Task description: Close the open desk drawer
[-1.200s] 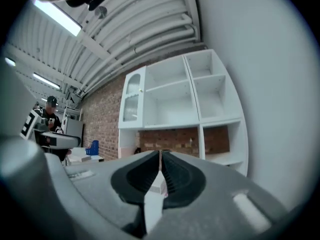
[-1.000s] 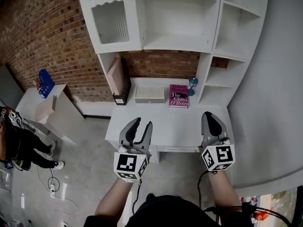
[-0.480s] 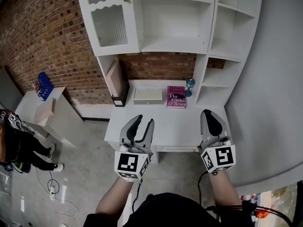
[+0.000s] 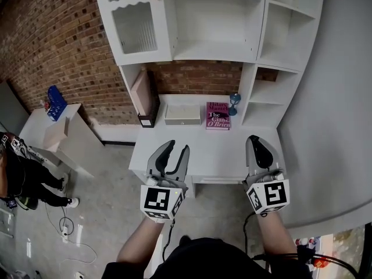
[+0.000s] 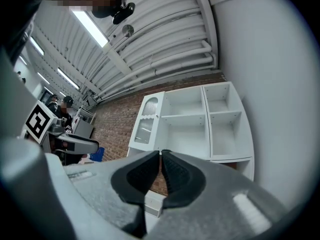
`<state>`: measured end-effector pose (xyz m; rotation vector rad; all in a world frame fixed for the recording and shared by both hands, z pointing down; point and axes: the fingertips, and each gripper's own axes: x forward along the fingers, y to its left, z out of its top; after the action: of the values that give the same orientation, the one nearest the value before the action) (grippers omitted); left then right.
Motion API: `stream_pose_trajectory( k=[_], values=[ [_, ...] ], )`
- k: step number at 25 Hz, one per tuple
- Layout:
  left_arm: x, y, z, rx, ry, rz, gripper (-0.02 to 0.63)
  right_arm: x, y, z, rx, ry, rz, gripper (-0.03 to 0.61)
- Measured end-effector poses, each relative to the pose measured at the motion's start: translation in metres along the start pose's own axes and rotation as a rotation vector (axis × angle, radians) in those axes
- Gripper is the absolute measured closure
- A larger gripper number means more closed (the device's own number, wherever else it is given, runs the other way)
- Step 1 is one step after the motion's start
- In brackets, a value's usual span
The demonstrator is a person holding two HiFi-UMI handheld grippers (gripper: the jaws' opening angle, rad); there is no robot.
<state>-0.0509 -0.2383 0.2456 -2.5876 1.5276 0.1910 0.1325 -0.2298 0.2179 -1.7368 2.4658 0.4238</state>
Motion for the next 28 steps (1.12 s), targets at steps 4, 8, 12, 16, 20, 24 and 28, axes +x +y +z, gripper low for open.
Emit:
stream_pose_trajectory(
  k=[4, 8, 12, 16, 20, 24, 28],
  values=[
    [-0.002, -0.002, -0.001, -0.001, 0.006, 0.000, 0.469, -0.002, 0.002, 0.002, -0.003, 0.000, 0.001, 0.563],
    [-0.003, -0.004, -0.005, 0.002, 0.015, 0.000, 0.469, -0.004, 0.003, -0.003, 0.007, 0.000, 0.007, 0.563],
    [-0.003, -0.009, -0.008, 0.004, 0.021, 0.002, 0.469, -0.006, 0.000, -0.004, 0.017, -0.003, 0.010, 0.565],
    [-0.001, -0.012, -0.006, 0.007, 0.022, 0.002, 0.469, -0.009, -0.004, -0.002, 0.023, -0.008, 0.011, 0.566],
    [-0.001, -0.015, -0.005, 0.010, 0.020, 0.006, 0.469, -0.013, -0.006, -0.003, 0.019, -0.012, 0.016, 0.574],
    [-0.001, -0.019, -0.006, 0.009, 0.026, 0.013, 0.469, -0.017, -0.010, -0.004, 0.024, -0.009, 0.018, 0.574],
    [0.000, -0.022, -0.007, 0.010, 0.030, 0.017, 0.469, -0.019, -0.014, -0.004, 0.029, -0.011, 0.018, 0.574]
  ],
)
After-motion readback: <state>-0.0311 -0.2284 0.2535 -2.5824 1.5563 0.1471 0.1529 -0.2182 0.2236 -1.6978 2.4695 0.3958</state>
